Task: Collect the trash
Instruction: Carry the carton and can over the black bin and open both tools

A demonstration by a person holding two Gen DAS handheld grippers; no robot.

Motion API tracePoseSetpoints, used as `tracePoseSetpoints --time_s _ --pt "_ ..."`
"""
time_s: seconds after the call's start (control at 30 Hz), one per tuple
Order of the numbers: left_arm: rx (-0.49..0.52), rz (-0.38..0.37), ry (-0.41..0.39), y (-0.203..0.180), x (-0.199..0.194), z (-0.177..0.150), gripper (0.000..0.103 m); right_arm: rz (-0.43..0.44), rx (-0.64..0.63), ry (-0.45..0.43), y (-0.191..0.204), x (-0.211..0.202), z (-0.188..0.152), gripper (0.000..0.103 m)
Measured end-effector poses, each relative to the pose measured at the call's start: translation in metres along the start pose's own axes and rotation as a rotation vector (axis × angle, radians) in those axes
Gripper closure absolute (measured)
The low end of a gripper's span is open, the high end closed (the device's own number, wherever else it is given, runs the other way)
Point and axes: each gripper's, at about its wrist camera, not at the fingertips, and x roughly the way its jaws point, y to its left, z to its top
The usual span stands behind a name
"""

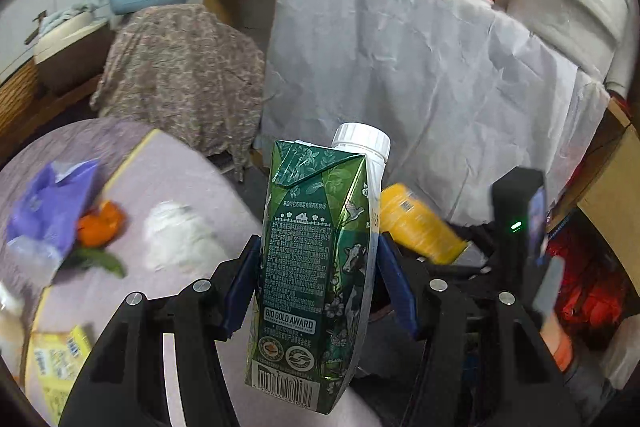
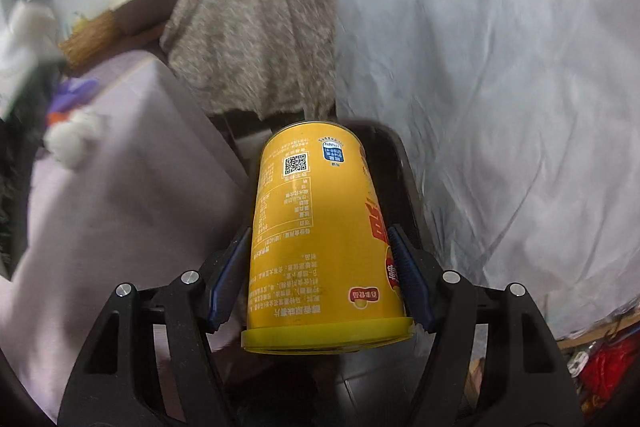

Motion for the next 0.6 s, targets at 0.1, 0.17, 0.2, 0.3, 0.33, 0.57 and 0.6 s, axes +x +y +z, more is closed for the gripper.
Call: tracePoseSetpoints --time_s 0.1,0.17,0.2,0.3,0.33,0.57,0.6 --pt "0.01 -0.005 0.063 -0.015 0.036 0.01 0.045 0.01 0.047 0.064 -0.017 0.04 -0.007 0.035" --pt "0.01 -0.002 0.097 -0.021 0.058 0.016 0.045 0.024 0.079 0.088 -0.022 0.059 -0.012 0.035" --pt "0.005 -0.001 0.111 -0.023 0.067 0.018 0.045 0.028 0.093 0.102 -0.025 0.071 -0.013 0.035" --pt "0.003 0.01 0.157 -0.03 0.098 0.025 0.045 0.016 0.103 0.138 -0.031 0.097 -0.013 0.035" --pt "0.005 0.017 0.165 -0.031 0.104 0.026 0.045 0.016 0.107 0.149 -0.033 0.104 -0.016 0.035" --pt "-0.025 0.03 0.226 -0.037 0.149 0.029 0.045 0.025 0.152 0.194 -0.043 0.141 -0.025 0.034" --pt "-0.022 0.038 0.231 -0.039 0.154 0.028 0.045 0.021 0.157 0.191 -0.043 0.14 -0.028 0.034"
